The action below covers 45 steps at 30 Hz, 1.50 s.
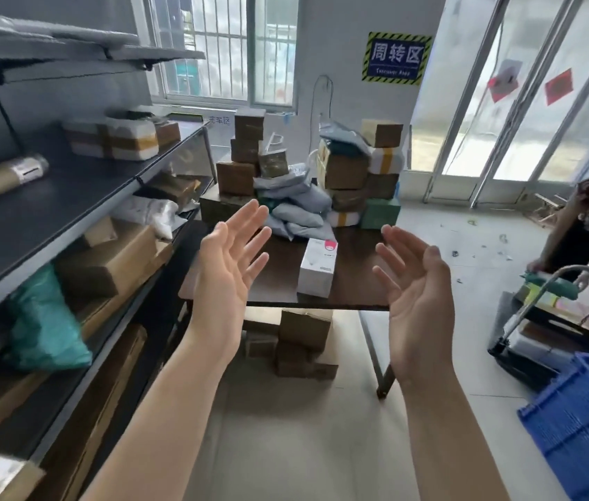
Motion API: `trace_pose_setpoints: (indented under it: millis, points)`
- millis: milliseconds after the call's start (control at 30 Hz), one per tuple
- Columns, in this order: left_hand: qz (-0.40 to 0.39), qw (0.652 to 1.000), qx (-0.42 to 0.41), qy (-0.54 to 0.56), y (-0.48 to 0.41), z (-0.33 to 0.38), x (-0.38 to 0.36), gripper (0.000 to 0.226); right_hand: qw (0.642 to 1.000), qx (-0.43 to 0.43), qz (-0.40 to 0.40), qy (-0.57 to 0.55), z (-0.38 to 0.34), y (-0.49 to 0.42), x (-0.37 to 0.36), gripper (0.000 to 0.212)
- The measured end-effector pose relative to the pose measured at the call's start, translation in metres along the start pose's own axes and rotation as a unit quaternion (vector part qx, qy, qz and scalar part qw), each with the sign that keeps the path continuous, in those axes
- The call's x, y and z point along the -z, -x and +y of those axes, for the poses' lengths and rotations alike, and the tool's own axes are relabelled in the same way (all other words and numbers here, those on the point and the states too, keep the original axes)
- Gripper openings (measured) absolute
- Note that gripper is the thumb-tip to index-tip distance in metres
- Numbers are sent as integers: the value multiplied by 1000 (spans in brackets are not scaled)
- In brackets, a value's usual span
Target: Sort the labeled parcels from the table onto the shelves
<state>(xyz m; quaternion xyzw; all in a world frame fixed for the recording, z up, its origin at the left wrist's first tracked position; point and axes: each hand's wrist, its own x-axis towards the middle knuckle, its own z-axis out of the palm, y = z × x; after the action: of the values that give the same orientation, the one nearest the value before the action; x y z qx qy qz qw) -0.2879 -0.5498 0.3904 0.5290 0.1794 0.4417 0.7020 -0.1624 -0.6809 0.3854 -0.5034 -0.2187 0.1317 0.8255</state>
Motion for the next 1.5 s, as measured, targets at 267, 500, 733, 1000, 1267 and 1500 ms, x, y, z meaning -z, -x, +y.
trace_pose_setpoints:
  millis: [267,500,733,1000,1267,1500]
  points:
    - [-28,1000,5,-13,-162,-65,-16,48,999,-7,29,33,90,-153,-11,44]
    - [-43,998,49,-25,-314,-145,-43,46,997,-30,40,51,151,-303,-7,49]
    - [-48,988,125,-78,-438,-235,-46,51,986,-66,62,143,235,-426,4,48]
    - [-40,958,254,-125,-540,-374,-26,52,961,-176,108,184,361,-506,31,55]
    - [-21,898,402,-180,-583,-509,0,49,923,-266,178,216,451,-549,51,55]
    - [-2,850,487,-202,-553,-574,23,56,886,-372,145,237,505,-527,73,48]
